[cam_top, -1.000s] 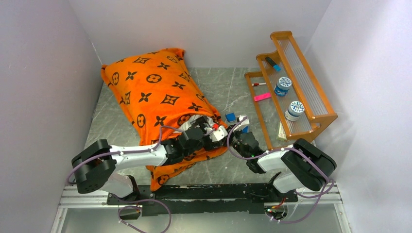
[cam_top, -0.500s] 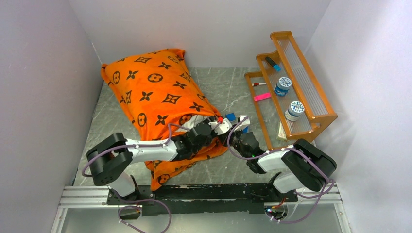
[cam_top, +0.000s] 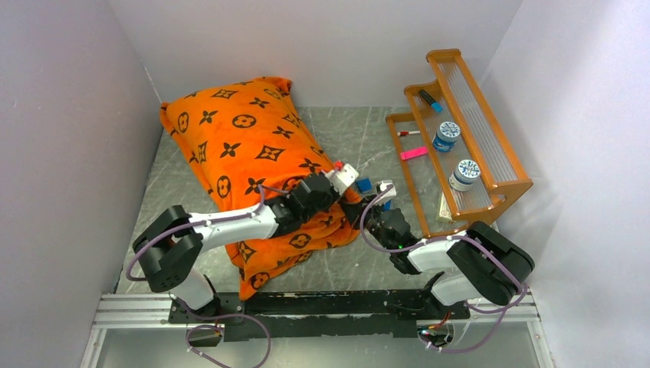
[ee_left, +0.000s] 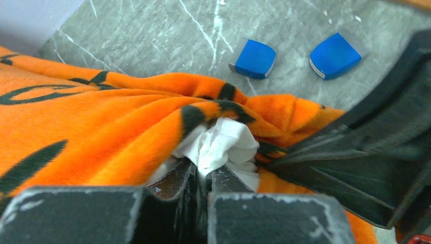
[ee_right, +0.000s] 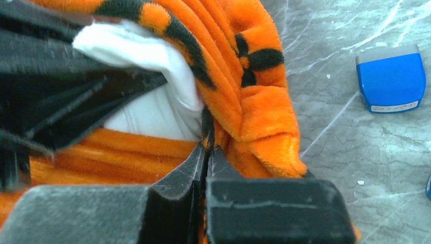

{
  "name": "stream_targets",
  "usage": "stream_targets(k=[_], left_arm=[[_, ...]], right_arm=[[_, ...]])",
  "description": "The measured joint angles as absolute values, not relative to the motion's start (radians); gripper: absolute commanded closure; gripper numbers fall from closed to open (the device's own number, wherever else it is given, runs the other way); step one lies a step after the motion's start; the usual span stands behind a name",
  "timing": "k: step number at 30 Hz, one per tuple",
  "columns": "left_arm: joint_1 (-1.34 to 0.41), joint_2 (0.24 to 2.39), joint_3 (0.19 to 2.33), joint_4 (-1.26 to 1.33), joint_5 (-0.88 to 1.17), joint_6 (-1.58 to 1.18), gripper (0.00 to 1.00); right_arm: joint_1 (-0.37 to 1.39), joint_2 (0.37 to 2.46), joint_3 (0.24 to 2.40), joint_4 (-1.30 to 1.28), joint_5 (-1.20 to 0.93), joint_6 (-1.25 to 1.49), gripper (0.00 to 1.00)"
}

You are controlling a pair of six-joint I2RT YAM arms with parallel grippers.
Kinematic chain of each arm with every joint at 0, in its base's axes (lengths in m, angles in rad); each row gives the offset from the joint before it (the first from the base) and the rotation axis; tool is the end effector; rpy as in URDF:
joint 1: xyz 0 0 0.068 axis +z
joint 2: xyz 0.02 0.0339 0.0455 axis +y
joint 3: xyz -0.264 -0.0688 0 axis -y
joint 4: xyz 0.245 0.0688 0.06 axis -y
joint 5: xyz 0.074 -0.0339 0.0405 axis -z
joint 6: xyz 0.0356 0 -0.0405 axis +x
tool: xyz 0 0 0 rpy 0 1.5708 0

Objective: Remove the pillowcase from the pillow
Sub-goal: Remove the pillow from the pillowcase.

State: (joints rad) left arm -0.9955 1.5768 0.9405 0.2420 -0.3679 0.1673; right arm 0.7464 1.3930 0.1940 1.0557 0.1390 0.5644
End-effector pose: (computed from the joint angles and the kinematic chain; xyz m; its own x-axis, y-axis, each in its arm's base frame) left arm 0.2030 -0.2894 0.2390 -0.1058 0.4488 -0.8874 0.6286 0.7216 0.2900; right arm 0.1695 0.1501 0.1513 -0.3944 0.3568 -0.8468 -0.4270 0.7448 0.5127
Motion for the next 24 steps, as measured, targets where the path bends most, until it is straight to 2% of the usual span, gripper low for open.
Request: stream_targets(k=[17,24], left_arm=[[-0.611,1.400,1.068,-0.115,0.232,-0.236,0.95],[-0.530,1.322,1.068,-0.173,0.342,-0.302,0.95]], right_arm=[[0.772,1.366,0.212,1.105,0.173,0.620,1.00],[0.783,1.372,0.229,1.125,0.166,0.659,1.00]])
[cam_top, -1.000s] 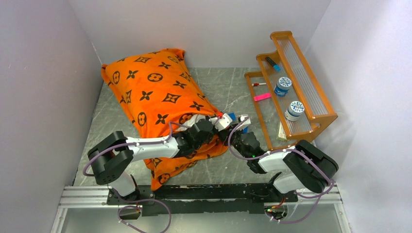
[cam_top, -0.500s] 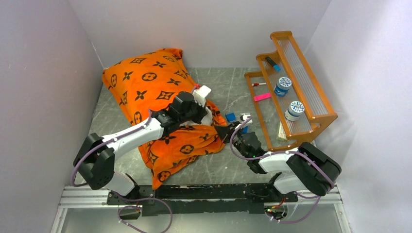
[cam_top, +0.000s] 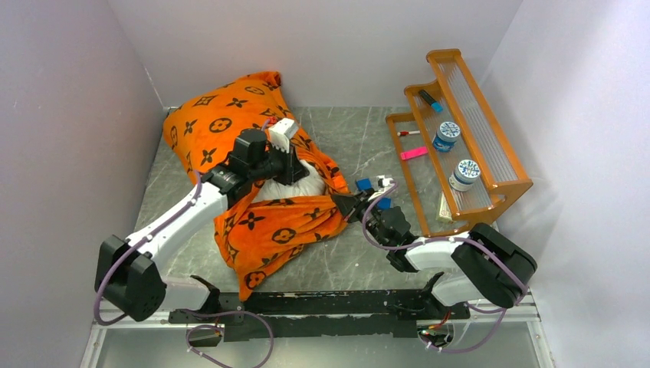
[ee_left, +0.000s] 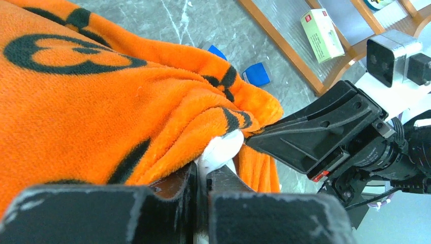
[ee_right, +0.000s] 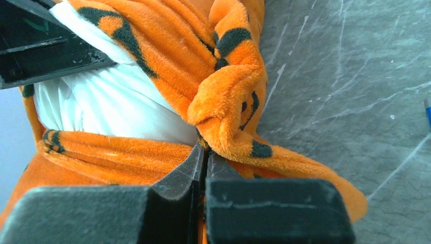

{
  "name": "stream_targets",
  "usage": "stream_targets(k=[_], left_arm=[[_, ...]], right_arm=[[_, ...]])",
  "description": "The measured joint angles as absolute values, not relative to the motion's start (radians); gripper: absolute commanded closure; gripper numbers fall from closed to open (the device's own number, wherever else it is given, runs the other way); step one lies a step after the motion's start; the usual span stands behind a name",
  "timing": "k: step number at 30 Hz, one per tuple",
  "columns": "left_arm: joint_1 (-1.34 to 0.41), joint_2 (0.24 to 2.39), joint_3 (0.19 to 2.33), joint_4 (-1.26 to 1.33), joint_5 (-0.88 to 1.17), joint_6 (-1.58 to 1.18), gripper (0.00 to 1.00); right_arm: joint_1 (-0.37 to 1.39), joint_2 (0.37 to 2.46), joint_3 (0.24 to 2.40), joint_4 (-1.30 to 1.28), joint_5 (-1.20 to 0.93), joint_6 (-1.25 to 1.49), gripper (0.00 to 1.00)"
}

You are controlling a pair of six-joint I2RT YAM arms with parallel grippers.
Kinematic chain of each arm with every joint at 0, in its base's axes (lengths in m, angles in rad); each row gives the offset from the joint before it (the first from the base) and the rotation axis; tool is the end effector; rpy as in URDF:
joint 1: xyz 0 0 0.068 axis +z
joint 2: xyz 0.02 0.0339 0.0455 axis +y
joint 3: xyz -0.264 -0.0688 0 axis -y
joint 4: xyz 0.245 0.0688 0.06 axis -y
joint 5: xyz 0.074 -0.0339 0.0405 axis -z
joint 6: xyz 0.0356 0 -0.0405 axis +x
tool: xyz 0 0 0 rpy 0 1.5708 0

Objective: Remove the pillowcase from the pillow
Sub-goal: Remove the pillow from the pillowcase.

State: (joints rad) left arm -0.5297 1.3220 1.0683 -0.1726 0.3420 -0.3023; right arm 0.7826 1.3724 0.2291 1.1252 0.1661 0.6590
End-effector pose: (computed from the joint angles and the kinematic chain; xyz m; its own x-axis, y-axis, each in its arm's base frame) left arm 0.2573 -0.1645 0.3215 -0.5608 0.0034 -0.8279 0.5998 0.6910 -0.4035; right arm 0.1695 0.1603 0.1723 -0.3642 0.4895 -0.7923 -0.4493 0.6529 0.6099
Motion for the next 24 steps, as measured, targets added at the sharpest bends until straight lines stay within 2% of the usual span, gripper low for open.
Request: stream_targets(k=[11,18,22,24], left_arm=[[-0.501,1.129,0.981,-0.194,0.308,-0.255,0.95],[-0.479,1.095,0.897,-0.089,0.389,-0.239,0.95],[-0.480,1.100,0.883,-0.063,0.436,-0.239,0.95],[-0.486,1.109,0.883,-0.054,0.454,-0.239,0.95]], right_arm=[[0.793,1.282,0.329,0.934,0.203,0.651,1.00],[0.793,1.306,0.386,0.870,0.153,0.500,1.00],[0.787,1.263,0.385,0.836,0.076,0.377,0.91],[0.781,1.226,0.385,0.813,0.038,0.314,0.82]])
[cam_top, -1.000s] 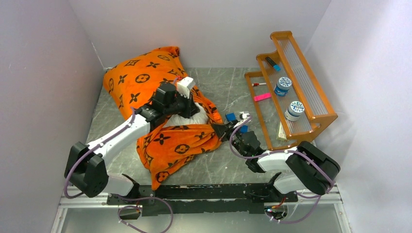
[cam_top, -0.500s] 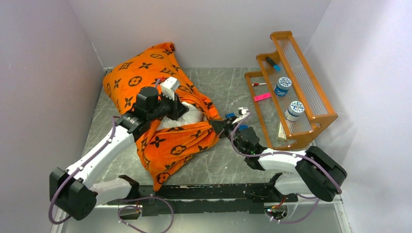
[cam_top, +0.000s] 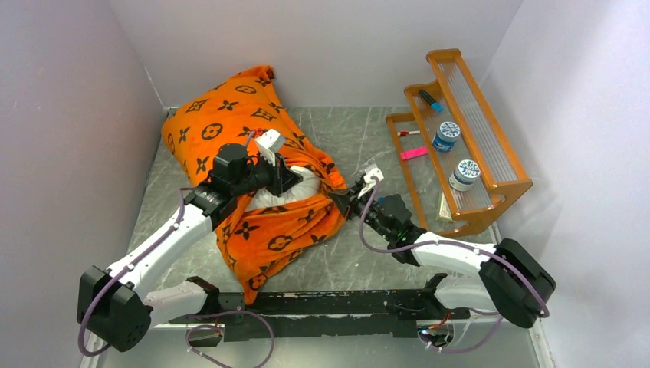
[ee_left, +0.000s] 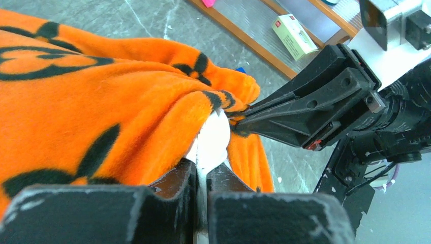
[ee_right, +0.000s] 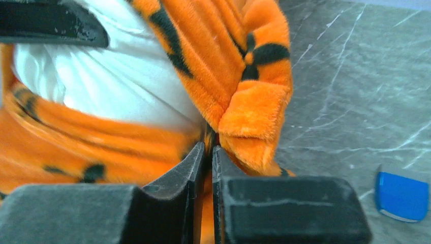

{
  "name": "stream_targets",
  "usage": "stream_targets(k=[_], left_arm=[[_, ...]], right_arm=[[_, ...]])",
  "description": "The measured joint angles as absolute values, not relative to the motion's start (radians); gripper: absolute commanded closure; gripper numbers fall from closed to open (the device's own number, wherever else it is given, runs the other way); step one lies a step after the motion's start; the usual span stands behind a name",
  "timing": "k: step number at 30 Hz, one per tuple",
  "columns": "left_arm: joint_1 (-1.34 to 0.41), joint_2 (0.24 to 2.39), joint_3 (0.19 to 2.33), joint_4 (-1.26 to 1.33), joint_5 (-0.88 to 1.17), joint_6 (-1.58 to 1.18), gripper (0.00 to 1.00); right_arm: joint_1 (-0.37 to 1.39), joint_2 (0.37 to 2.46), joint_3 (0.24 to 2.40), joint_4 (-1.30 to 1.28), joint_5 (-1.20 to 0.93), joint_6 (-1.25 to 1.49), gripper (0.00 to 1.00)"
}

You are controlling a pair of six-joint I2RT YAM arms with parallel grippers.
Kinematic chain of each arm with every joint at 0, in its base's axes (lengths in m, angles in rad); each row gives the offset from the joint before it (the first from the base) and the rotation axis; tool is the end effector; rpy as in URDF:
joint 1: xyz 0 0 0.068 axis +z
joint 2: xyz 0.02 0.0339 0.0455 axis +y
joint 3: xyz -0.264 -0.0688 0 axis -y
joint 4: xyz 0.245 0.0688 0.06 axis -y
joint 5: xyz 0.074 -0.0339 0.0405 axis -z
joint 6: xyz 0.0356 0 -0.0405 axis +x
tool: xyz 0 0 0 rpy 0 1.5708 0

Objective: Remove the pillowcase from the pillow
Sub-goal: Remove the pillow from the pillowcase.

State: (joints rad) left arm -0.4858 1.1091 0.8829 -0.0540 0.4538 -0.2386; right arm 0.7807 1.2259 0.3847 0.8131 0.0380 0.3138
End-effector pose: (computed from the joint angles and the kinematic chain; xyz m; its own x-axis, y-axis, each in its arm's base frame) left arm 0.2195 -0.1336 0.3241 -0.4249 -0.0159 -0.9051 0.7120 0.6117 -0.3449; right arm 0.1774 0.1738 0.2162 -0.2277 0.2086 -0.9511 -0.6371 0.7068 0.3075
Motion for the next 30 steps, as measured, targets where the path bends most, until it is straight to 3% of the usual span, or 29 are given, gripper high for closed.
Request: stream_targets(k=[5,13,21,30], left_arm=[[-0.507,1.116,0.883,-0.022,0.474,-0.229,0.95],[-0.532,1.126,0.883,-0.012,0.455,-0.201,0.95],[-0.544,1.151,0.883,-0.012,0.438,-0.196,0.95],[-0.547,1.151,0.886,-0.022,0.420,-0.183,0.95]], right_arm=[[0.754,1.177,0.385,0.695,-0.024,0.146,0.59],[0.746,1.137,0.398,0.552,-0.174,-0.106,0.45],[0.753,1.110,0.617,0.359,-0.451,-0.290,0.42],[0.837,1.217,0.860,0.126,-0.665,-0.548,0.41]])
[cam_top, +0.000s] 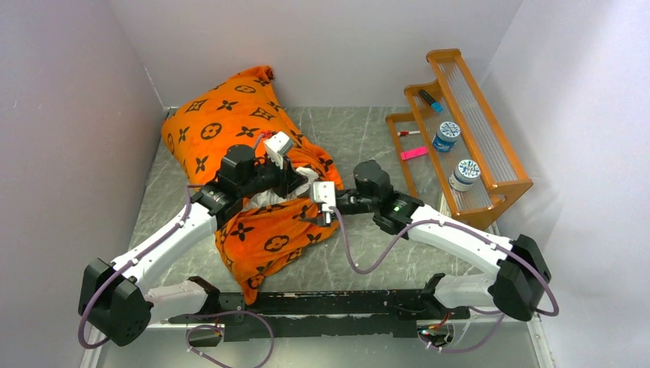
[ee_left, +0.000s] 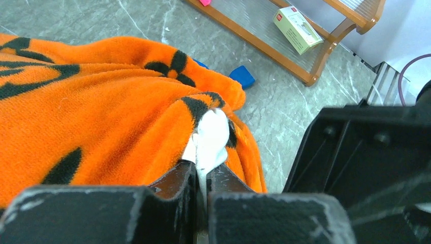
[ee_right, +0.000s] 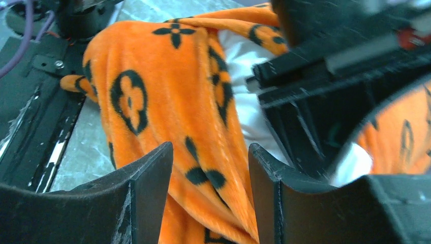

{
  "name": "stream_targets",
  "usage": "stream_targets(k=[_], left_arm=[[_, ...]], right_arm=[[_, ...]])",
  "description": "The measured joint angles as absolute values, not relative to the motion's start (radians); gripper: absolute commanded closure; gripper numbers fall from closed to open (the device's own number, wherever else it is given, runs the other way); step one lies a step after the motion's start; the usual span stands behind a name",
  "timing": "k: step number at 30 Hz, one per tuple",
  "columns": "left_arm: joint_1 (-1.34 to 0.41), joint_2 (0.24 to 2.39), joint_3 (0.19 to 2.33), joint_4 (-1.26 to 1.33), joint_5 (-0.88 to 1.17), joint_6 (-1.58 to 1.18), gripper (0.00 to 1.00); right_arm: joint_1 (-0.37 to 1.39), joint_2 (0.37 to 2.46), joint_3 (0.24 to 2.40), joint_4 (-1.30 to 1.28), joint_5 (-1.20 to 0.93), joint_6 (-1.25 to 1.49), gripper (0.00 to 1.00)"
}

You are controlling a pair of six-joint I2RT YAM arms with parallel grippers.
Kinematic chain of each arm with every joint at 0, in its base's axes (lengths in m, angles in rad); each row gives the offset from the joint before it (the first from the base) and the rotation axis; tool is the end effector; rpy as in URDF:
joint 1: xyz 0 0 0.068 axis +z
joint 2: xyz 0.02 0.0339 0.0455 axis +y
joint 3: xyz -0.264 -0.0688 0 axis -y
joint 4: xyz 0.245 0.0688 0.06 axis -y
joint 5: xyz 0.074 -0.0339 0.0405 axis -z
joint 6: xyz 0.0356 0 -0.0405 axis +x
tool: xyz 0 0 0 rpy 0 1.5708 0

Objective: Remove the pillowcase from the pillow
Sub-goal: Remove the pillow from the pillowcase.

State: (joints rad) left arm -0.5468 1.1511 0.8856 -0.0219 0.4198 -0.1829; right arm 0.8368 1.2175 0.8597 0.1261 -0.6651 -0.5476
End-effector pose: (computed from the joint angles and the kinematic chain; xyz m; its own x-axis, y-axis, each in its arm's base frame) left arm 0.2203 -0.1511 0.3180 -0.3852 0.0400 -0.9220 0.7512 0.5940 -0.2880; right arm 0.1702 0.2215 0.3082 0.3823 -0.1878 -0.9047 -0.9224 -0.0195 -0.3857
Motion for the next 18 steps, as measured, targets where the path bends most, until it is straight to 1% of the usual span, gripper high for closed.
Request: stream_targets(k=[6,9,18], left_arm=[[-0.548,1.151,0.886,-0.023,0.419,-0.177,0.95],[-0.548,1.151,0.886,-0.023,0.420,-0.177,0.95],[-0.554,1.151,0.886,-0.025,0.413,-0.173,0.95]], right_arm=[[0.886,1.338,0.963,-0.001,-0.693,-0.652,0.41],[0.891,1.370,0.982,-0.019,-0.690,-0.678,0.41],[0.905,1.382,1.013,-0.006,-0.648,-0.707,0.41]])
